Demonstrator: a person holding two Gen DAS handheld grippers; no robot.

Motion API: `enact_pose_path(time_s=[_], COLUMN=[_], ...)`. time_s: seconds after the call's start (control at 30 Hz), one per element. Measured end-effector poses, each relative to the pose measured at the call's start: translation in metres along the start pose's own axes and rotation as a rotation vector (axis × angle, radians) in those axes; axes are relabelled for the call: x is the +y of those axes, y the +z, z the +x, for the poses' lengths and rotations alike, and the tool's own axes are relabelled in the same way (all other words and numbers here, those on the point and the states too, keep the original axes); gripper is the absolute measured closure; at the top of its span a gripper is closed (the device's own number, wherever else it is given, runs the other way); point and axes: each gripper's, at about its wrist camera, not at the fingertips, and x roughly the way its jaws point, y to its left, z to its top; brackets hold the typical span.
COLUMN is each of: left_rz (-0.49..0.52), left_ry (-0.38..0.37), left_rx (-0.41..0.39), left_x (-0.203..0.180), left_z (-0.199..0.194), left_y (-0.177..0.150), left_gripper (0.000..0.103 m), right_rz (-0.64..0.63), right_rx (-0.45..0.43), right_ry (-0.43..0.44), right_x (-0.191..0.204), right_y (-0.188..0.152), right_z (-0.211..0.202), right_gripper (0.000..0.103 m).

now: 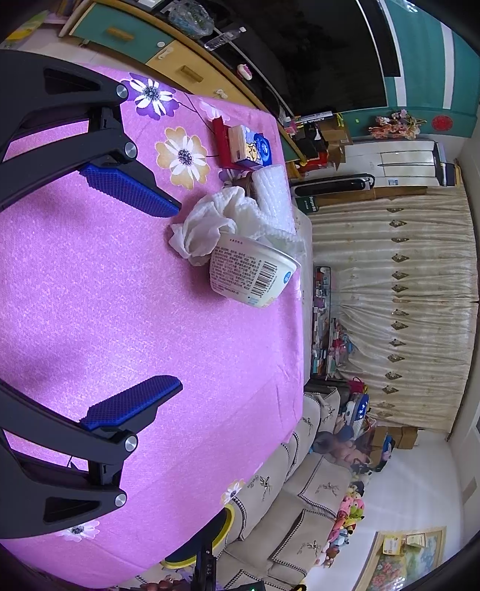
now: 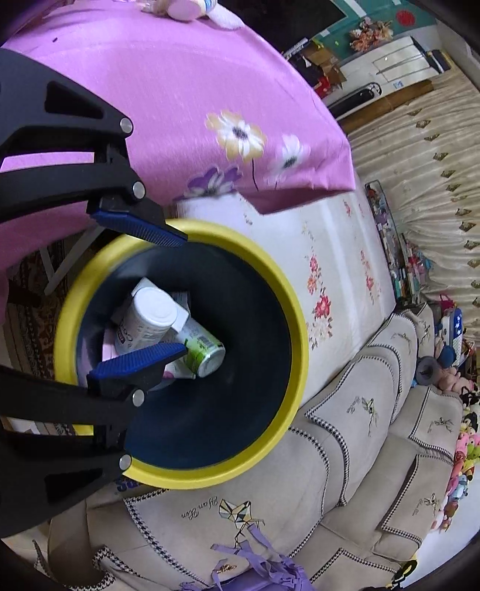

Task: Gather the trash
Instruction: 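Move the left gripper to the white tissue on the yogurt tub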

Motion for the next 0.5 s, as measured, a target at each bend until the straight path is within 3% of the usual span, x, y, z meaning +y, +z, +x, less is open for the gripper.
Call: enact_pose_path(time_s=[0.5], left_rz=[0.035], left_ry=[0.000], left_rx=[-0.014], left_x=[0.009], left_z=[0.003], left_y=[0.039], left_gripper=[0.017], right_rz=[0.003], right_rx=[-0.026], right_ry=[0.050], right_x=[-0.009], right_y=[-0.007], right_z=[-0.014], right_gripper=[0.051])
